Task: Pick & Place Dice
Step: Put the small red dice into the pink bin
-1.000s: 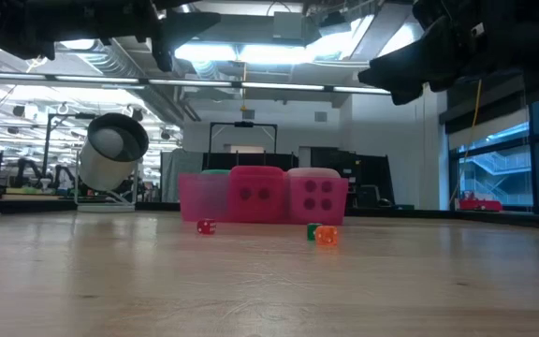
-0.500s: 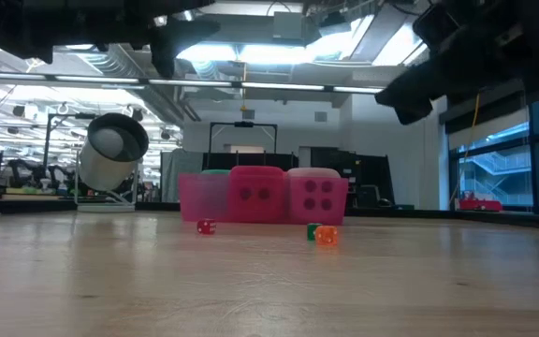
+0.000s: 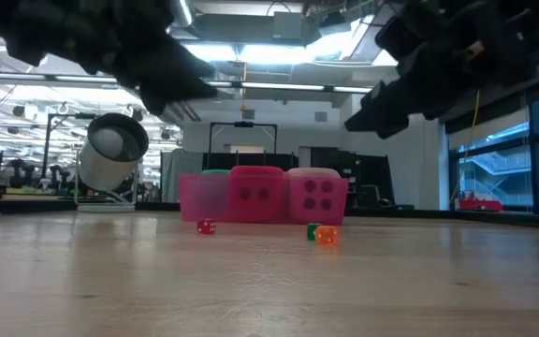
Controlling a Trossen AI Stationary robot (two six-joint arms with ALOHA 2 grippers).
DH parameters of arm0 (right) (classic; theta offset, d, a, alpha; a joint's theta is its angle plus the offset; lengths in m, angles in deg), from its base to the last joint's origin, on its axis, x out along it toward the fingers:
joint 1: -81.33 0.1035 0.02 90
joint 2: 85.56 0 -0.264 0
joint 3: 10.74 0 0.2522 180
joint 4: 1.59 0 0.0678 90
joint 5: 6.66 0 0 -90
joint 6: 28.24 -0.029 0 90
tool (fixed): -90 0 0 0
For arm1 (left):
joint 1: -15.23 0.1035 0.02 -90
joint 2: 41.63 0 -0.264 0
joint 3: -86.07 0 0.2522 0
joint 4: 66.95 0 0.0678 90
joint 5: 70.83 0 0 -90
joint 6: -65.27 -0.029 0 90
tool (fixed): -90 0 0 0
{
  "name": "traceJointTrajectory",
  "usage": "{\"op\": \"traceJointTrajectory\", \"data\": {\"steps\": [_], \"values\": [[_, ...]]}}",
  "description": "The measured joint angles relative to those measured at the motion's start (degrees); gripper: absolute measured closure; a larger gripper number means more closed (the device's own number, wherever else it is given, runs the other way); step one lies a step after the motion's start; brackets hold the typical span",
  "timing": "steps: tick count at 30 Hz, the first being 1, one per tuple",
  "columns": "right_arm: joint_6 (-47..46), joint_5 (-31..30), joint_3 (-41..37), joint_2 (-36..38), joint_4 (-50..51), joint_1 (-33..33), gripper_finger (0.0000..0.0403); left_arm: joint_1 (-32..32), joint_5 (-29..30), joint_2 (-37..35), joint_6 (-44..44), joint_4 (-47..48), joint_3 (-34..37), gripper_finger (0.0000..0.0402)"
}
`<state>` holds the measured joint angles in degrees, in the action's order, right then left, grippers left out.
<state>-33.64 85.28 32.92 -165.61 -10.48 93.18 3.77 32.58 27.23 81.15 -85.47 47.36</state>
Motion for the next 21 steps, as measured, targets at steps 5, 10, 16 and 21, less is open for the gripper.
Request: {"op": "traceJointTrajectory", "data": {"steps": [5,10,16,21], "values": [[0.02,-2.77,0.53,-1.79,-0.57,-0.21,0.0229,-1.92,-0.01,8.93,-1.48,8.42,-6.42,0.0219],[-1.41,-5.86,0.53,-1.79,-1.98,-0.23,0.0229,-3.36,0.03,17.25,-3.06,11.72,-11.14,0.0219],[-1.73,-6.03,0.53,-1.79,-2.23,-0.23,0.0229,-3.93,0.41,24.34,-4.11,14.52,-13.34,0.0219],[-1.91,-6.03,0.53,-1.79,-2.26,-0.23,0.0229,-3.77,0.83,26.36,-4.13,14.63,-13.31,0.0219]]}}
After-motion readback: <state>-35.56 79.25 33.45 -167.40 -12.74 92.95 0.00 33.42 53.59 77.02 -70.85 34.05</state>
